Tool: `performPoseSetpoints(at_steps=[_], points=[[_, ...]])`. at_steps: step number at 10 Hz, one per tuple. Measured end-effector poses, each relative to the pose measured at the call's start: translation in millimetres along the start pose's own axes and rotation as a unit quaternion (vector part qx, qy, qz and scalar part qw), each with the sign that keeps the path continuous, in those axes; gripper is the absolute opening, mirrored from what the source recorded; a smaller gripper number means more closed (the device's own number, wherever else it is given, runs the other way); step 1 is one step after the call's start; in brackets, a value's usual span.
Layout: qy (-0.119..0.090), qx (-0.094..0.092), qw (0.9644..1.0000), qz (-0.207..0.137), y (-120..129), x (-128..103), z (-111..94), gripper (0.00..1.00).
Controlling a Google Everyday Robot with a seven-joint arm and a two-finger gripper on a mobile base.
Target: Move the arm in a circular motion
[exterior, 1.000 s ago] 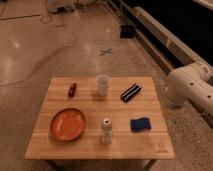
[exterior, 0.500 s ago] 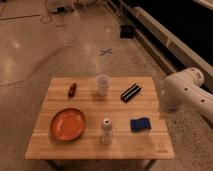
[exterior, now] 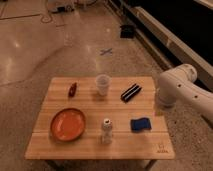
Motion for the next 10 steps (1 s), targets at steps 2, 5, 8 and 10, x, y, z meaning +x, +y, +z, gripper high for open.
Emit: performPoseSetpoints(at_steps=[2,5,8,10], points=[[-0.003,-0.004,1.0,0.003,-0.2,5.2,4.6,0.41],[-0.001,-0.003,1.0,0.002,-10.7,-14.6,6.2,0.41],[0.0,-0.004,1.0,0.002,-9.3,-19.9,5.8,0.41],[-0.001,-0.003,1.0,0.002,-10.1,-14.3,9.2,0.41]])
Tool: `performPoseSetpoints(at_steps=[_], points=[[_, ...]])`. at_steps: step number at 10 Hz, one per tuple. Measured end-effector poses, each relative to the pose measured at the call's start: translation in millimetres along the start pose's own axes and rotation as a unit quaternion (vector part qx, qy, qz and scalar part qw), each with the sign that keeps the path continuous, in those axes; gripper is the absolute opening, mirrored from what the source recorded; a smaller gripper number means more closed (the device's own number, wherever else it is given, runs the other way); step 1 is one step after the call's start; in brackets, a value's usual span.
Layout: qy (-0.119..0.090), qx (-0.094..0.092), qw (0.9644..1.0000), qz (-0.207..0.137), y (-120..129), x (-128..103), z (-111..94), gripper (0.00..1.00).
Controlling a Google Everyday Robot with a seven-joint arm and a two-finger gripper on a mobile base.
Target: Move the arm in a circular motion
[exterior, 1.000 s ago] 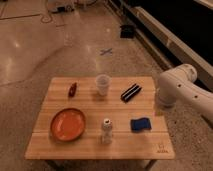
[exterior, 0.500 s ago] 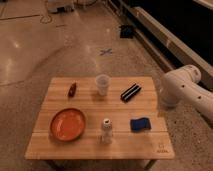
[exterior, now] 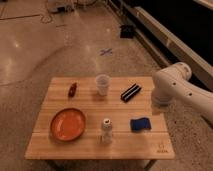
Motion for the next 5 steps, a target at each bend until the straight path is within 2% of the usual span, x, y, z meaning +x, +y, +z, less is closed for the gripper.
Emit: performPoseSetpoints(at_steps=[1,3,5], points=[[0.0,0.001,1.0,0.001,-5.2,-6.7,-1.8,0.41],[0.0,-0.001,1.0,-0.001,-15.8,-48.6,5.2,0.41],[0.002,-0.002,1.0,-0.002,-11.1,-64.7,3.6,0.41]])
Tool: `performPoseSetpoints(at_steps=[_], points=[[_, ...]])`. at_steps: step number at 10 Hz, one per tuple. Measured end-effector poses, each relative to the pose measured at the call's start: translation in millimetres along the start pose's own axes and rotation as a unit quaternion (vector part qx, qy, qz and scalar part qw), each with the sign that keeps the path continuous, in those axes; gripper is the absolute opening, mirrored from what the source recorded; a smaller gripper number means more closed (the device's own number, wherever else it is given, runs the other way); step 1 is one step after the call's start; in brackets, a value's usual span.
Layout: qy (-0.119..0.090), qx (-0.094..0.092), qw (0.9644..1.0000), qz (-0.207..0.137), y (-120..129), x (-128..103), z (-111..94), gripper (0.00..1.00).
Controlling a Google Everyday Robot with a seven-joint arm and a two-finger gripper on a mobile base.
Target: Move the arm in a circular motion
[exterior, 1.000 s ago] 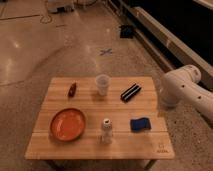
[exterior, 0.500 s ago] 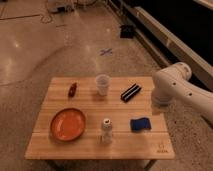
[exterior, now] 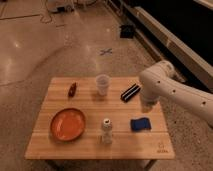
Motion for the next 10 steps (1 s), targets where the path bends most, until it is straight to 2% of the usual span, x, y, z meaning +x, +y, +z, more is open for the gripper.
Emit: performPoseSetpoints(at_steps=[2,4,6,7,9,10], points=[[-0.003,-0.001,1.0,-0.001,0.7,3.6,-0.4,0.41],[-0.003,-0.001,1.0,-0.004,-20.8,6.4,9.4,0.41],[-0.003,-0.003,1.0,-0.005,-61.3,-4.4,16.5,0.41],[-0.002,-0.002,1.0,-0.006,-68.6,0.1,19.5,0.41],[-0.004,-0.003,1.0,-0.003,-76.2,-2.9,24.5,0.41],[-0.004,-0.004,1.0,-0.001,-73.5,-8.5,18.8,0.41]])
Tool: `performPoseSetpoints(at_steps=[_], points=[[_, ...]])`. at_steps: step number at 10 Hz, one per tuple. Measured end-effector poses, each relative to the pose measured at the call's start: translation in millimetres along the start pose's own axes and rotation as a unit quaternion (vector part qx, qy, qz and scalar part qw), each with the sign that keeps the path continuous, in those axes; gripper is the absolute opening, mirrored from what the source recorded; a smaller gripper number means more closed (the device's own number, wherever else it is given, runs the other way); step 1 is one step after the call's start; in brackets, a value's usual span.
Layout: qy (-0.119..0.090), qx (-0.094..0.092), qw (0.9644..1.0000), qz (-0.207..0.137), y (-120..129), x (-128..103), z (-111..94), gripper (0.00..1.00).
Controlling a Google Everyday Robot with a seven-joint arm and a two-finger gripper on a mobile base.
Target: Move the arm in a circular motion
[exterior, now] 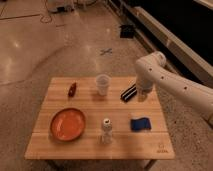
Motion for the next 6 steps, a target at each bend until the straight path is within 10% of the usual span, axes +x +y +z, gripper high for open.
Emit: performPoseSetpoints(at_steps=[6], points=[[0.005,0.003,0.9996,-0.028,-24.4,-15.8,8.3,0.41]])
